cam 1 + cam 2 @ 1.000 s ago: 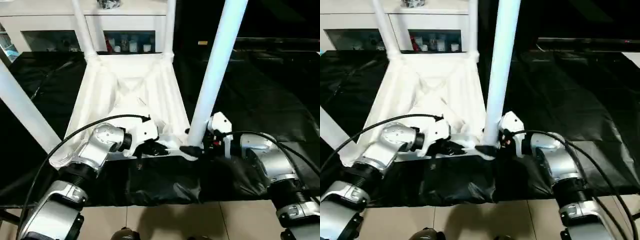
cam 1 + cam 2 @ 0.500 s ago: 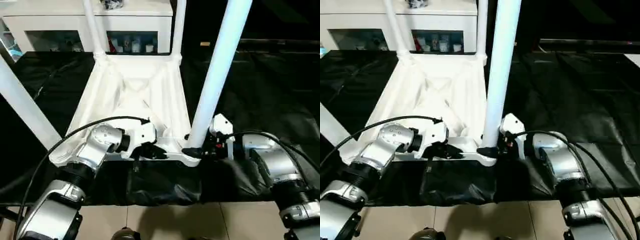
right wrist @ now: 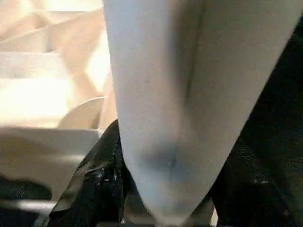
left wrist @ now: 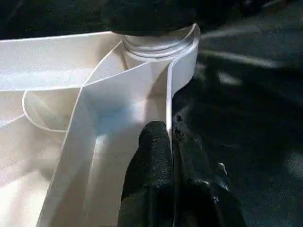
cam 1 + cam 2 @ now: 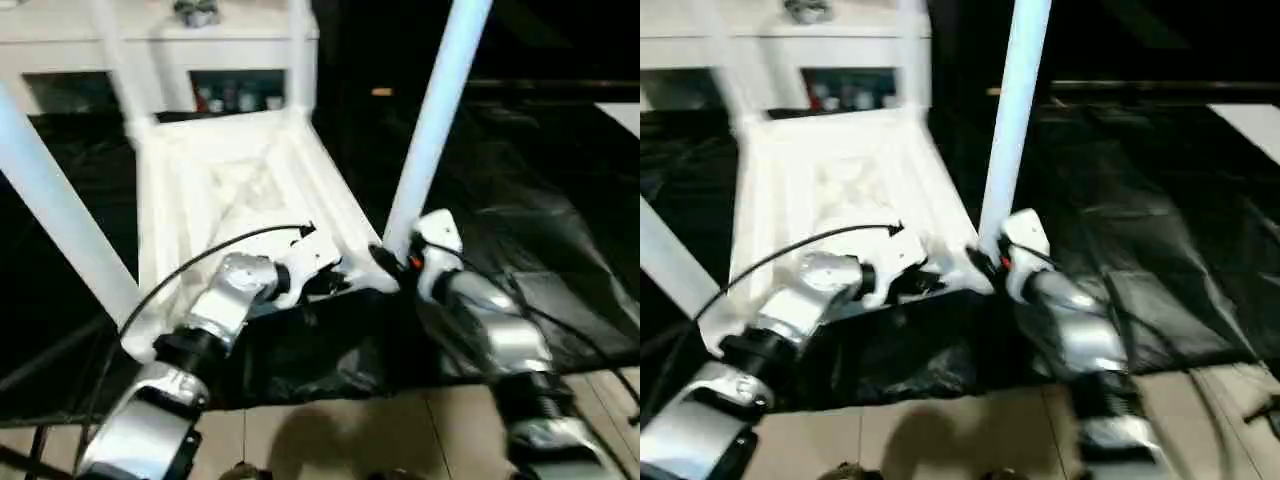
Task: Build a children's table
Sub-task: Rotate leg to tighten
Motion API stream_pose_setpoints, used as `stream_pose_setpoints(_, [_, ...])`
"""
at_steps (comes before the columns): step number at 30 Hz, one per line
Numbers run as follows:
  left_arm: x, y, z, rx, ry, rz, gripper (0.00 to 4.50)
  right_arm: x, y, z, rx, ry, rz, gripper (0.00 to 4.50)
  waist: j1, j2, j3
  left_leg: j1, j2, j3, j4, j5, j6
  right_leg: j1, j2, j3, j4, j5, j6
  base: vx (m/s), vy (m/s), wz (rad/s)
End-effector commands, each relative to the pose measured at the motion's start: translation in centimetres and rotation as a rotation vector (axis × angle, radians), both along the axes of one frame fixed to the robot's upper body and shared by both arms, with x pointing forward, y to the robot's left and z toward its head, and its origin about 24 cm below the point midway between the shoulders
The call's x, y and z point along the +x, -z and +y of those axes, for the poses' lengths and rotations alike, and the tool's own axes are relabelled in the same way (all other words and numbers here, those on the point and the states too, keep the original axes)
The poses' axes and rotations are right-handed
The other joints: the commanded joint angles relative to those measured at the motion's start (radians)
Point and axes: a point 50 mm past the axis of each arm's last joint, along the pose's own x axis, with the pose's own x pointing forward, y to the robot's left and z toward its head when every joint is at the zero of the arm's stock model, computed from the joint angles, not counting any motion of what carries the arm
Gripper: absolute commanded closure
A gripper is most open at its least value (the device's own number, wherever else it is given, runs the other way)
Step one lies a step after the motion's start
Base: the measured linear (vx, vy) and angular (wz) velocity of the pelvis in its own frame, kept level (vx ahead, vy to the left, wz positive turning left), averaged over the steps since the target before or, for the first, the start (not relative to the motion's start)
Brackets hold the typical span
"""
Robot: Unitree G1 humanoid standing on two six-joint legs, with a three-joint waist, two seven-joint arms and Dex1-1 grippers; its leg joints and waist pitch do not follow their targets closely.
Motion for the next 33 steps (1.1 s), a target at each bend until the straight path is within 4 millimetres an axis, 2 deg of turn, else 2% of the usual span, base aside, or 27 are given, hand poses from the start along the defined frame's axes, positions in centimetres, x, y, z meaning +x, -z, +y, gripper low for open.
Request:
stream_pose_setpoints(1, [0.5,-3.3,-3.8,-0.103,0.067,-0.128,4.5,-0.8,0.5,4.9,0.067,-0.151,0.032,1.87,-0.007,0.003,-0.067,0.028,0.062,-0.058,-0.09,-0.446,-0.048,0.029,-0.064,0.042,-0.095,-0.5,-0.113,0.0,0.0,0.0])
stream_pose_setpoints(2, [0.6,-3.4,-3.8,-0.103,0.068,-0.131,4.5,-0.7,0.4,5.0,0.071,-0.148,0.024,1.87,-0.005,0.002,-0.068,0.026,0.061,-0.055,-0.09,-0.428,-0.039,0.03,-0.062,0.046,-0.092,-0.457,-0.126,0.0,0.0,0.0])
stream_pose_setpoints(4, [0.7,-3.5,-3.6,-0.099,0.069,-0.142,4.5,-0.7,0.1,4.9,0.101,-0.152,0.023,1.78,-0.002,0.002,-0.068,0.031,0.061,-0.049,-0.089,-0.414,-0.029,0.025,-0.061,0.051,-0.088,-0.406,-0.151,0.0,0.0,0.0])
stream_pose_setpoints(5, [0.8,-3.6,-3.1,-0.1,0.078,-0.14,4.5,-0.9,0.0,4.5,0.111,-0.185,0.023,1.78,-0.002,-0.004,-0.068,0.029,0.061,-0.048,-0.089,-0.403,-0.024,0.028,-0.06,0.052,-0.086,-0.391,-0.158,0.0,0.0,0.0])
stream_pose_setpoints(6, [0.8,-3.7,-2.7,-0.097,0.094,-0.148,4.5,-1.1,0.0,4.1,0.086,-0.218,0.006,1.51,0.002,-0.001,-0.07,0.027,0.062,-0.045,-0.089,-0.374,-0.013,0.031,-0.061,0.054,-0.08,-0.356,-0.172,0.0,0.0,0.0])
stream_pose_setpoints(8, [0.8,-3.7,-2.5,-0.093,0.103,-0.153,4.5,-1.1,0.0,3.9,0.065,-0.235,-0.007,1.42,0.005,-0.003,-0.071,0.024,0.061,-0.043,-0.087,-0.356,-0.004,0.035,-0.062,0.055,-0.079,-0.34,-0.174,0.0,0.0,0.0])
stream_pose_setpoints(11, [0.0,-3.6,-0.9,-0.099,0.223,-0.122,4.5,-1.6,0.6,1.5,-0.038,-0.361,-0.026,1.42,0.008,-0.003,-0.073,0.021,0.061,-0.04,-0.083,-0.32,0.015,0.038,-0.064,0.056,-0.073,-0.316,-0.187,0.0,0.0,0.0])
stream_pose_setpoints(12, [-0.1,-3.6,-0.7,-0.102,0.233,-0.108,4.5,-1.7,0.6,1.3,-0.036,-0.378,-0.022,1.42,0.01,-0.003,-0.075,0.019,0.06,-0.04,-0.081,-0.307,0.02,0.041,-0.064,0.055,-0.07,-0.304,-0.192,0.0,0.0,0.0])
stream_pose_setpoints(13, [-0.1,-3.6,-0.7,-0.101,0.237,-0.107,4.5,-1.7,0.6,1.2,-0.035,-0.383,-0.021,1.42,0.01,-0.002,-0.075,0.018,0.061,-0.037,-0.081,-0.283,0.031,0.041,-0.062,0.057,-0.067,-0.273,-0.205,0.0,0.0,0.0])
stream_pose_setpoints(14, [-0.4,-3.6,-0.1,-0.098,0.283,-0.094,4.5,-1.9,0.3,0.7,-0.025,-0.458,-0.02,1.42,0.011,0.002,-0.075,0.018,0.062,-0.038,-0.081,-0.275,0.032,0.041,-0.063,0.057,-0.066,-0.263,-0.209,0.0,0.0,0.0])
stream_pose_setpoints(15, [-0.5,-3.6,0.1,-0.096,0.301,-0.09,4.5,-2.1,0.2,0.5,-0.022,-0.498,-0.019,1.42,0.014,0.001,-0.078,0.019,0.064,-0.037,-0.079,-0.259,0.041,0.044,-0.061,0.056,-0.061,-0.235,-0.222,0.0,0.0,0.0])
stream_pose_setpoints(16, [-0.6,-3.7,0.5,-0.092,0.335,-0.084,4.5,-2.4,0.0,0.3,-0.02,-0.573,-0.014,1.42,0.018,0.005,-0.077,0.02,0.066,-0.037,-0.079,-0.251,0.05,0.043,-0.058,0.056,-0.058,-0.204,-0.235,0.0,0.0,0.0])
stream_pose_setpoints(17, [-0.6,-3.7,0.6,-0.09,0.347,-0.082,4.5,-2.5,-0.1,0.1,-0.02,-0.602,-0.01,1.42,0.02,0.004,-0.077,0.019,0.067,-0.036,-0.08,-0.246,0.053,0.046,-0.056,0.054,-0.055,-0.194,-0.24,0.0,0.0,0.0])
stream_pose_setpoints(19, [-0.7,-3.8,0.9,-0.086,0.374,-0.066,4.5,-3.1,-0.2,-0.1,-0.02,-0.702,0.018,1.42,0.033,0.007,-0.078,0.024,0.072,-0.032,-0.079,-0.239,0.056,0.043,-0.055,0.054,-0.048,-0.164,-0.254,0.0,0.0,0.0])
stream_pose_setpoints(22, [-0.8,-3.8,1.3,-0.078,0.411,-0.048,4.5,-3.9,-0.3,-0.4,-0.022,-0.83,0.065,1.42,0.044,0.004,-0.076,0.026,0.072,-0.03,-0.081,-0.259,0.045,0.043,-0.055,0.055,-0.049,-0.189,-0.255,0.0,0.0,0.0])
stream_pose_setpoints(26, [-1.0,-3.7,1.9,-0.033,0.485,-0.027,4.5,-5.0,-0.1,-0.7,-0.04,-1.012,0.151,1.42,0.06,0.005,-0.072,0.032,0.074,-0.031,-0.083,-0.303,0.022,0.038,-0.061,0.058,-0.059,-0.268,-0.236,0.0,0.0,0.0])
stream_pose_setpoints(28, [-1.1,-3.7,1.9,-0.029,0.505,-0.019,4.5,-5.2,0.1,-0.5,-0.045,-1.039,0.168,1.42,0.063,0.003,-0.071,0.034,0.075,-0.031,-0.085,-0.318,0.006,0.035,-0.063,0.059,-0.061,-0.293,-0.23,0.0,0.0,0.0])
stream_pose_setpoints(33, [-1.2,-3.6,1.8,-0.023,0.527,-0.014,4.5,-5.3,0.3,0.0,-0.034,-1.043,0.17,1.89,0.062,0.003,-0.07,0.032,0.074,-0.035,-0.087,-0.333,-0.01,0.035,-0.064,0.059,-0.065,-0.333,-0.214,0.0,0.0,0.0])
